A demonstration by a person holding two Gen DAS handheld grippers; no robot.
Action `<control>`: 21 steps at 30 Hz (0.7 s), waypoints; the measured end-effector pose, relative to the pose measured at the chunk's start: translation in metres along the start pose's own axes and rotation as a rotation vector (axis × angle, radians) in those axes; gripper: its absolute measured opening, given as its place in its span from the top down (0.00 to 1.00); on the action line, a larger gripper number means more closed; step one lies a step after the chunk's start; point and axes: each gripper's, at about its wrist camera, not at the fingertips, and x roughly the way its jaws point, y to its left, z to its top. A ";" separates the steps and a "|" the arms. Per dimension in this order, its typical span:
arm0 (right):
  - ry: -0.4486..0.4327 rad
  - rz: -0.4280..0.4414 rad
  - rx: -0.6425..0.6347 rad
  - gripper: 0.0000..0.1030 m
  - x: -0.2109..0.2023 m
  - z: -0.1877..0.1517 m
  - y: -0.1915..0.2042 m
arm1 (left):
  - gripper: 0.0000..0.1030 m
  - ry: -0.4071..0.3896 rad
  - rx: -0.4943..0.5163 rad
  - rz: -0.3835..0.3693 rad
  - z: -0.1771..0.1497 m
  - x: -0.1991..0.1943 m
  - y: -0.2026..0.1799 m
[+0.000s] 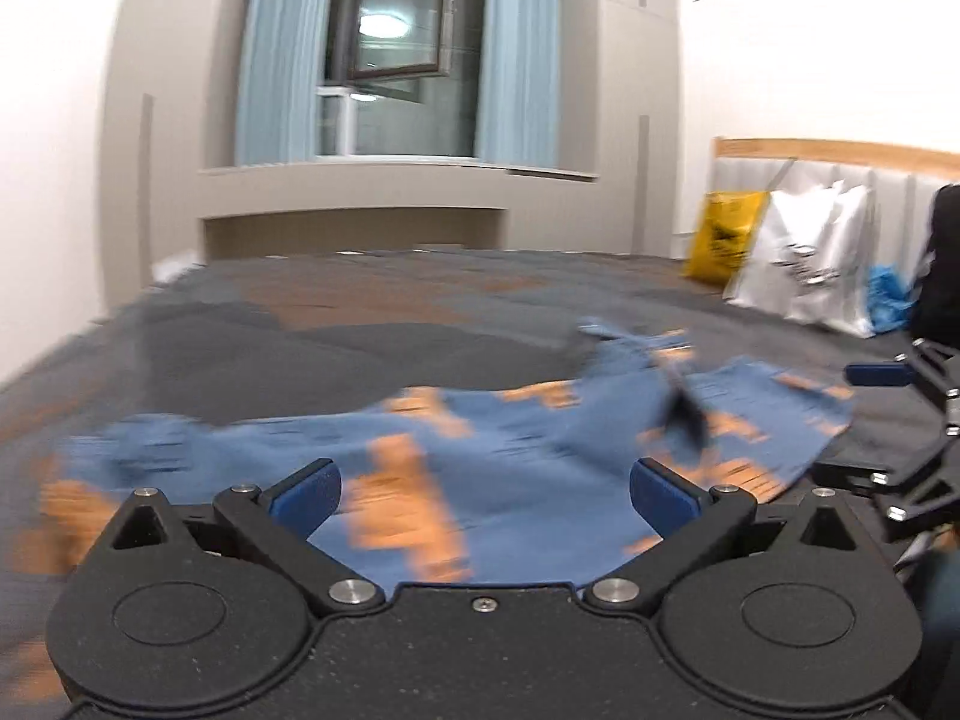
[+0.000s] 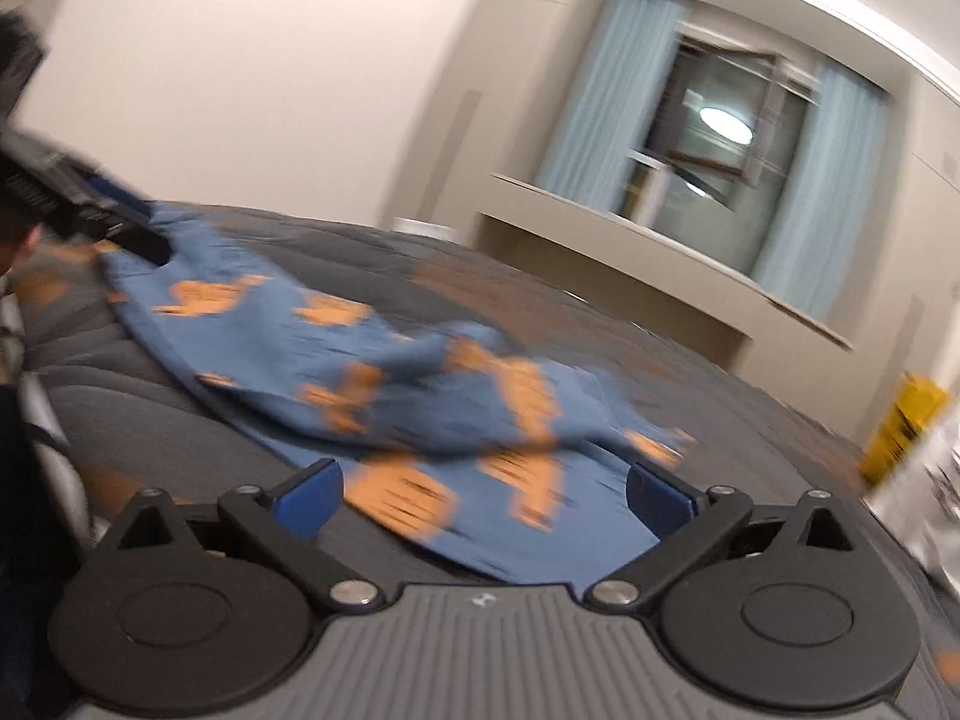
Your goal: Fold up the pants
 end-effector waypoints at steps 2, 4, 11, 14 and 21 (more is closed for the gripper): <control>0.019 -0.045 0.057 0.00 -0.004 -0.006 -0.029 | 0.01 0.004 -0.011 -0.055 0.006 0.021 -0.023; 0.048 -0.060 0.124 0.00 -0.001 -0.010 -0.061 | 0.01 0.006 -0.028 -0.126 0.011 0.040 -0.044; 0.164 0.184 0.319 0.00 0.063 0.019 -0.155 | 0.01 0.045 -0.033 -0.242 0.015 0.088 -0.095; 0.241 0.281 0.309 0.00 0.113 0.046 -0.168 | 0.11 0.062 -0.059 -0.254 0.015 0.099 -0.100; 0.398 0.346 0.369 0.09 0.215 0.104 -0.151 | 0.67 0.152 -0.131 -0.269 0.013 0.114 -0.088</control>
